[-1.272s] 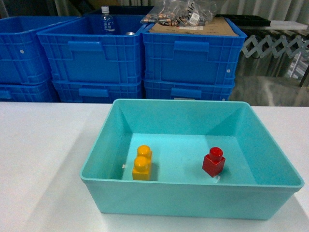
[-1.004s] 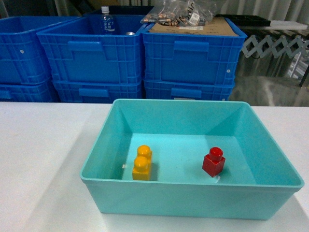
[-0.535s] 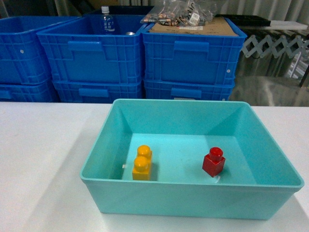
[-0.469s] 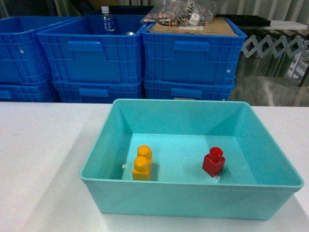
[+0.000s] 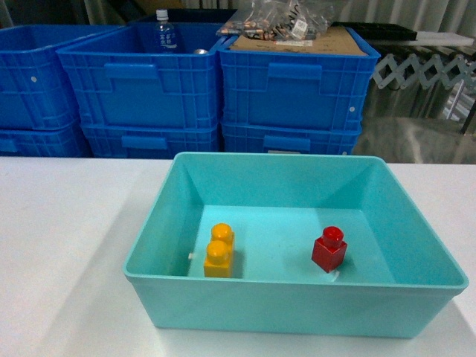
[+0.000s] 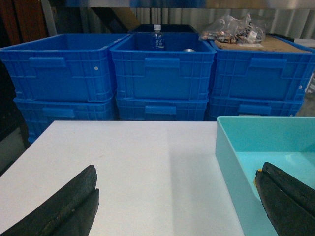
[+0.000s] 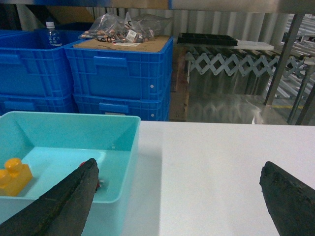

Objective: Pick red block from blue box to shelf

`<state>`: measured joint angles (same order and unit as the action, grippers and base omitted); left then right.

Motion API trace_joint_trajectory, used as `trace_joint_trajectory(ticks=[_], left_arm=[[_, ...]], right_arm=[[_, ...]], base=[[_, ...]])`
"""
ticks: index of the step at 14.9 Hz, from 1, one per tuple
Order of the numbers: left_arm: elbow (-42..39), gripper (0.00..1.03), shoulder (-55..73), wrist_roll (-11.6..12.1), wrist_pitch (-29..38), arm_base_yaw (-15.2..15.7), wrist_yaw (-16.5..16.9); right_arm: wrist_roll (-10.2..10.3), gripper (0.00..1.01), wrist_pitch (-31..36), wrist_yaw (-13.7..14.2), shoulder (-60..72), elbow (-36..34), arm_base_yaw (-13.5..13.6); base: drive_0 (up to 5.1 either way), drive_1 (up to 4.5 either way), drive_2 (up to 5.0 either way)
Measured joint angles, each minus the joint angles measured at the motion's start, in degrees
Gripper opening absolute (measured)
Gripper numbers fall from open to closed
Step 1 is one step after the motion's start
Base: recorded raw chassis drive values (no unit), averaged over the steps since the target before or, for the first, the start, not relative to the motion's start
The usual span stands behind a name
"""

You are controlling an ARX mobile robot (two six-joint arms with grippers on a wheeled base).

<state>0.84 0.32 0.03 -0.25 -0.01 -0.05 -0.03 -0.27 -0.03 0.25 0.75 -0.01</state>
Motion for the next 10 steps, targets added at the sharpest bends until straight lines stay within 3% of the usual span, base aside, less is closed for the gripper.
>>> trace_joint_trajectory(ticks=[10], left_arm=[[0.0,0.98,0.0,0.0,0.0,0.0,0.0]], right_arm=[[0.0,0.98,0.0,0.0,0.0,0.0,0.0]], base=[[0.0,0.00,0.0]])
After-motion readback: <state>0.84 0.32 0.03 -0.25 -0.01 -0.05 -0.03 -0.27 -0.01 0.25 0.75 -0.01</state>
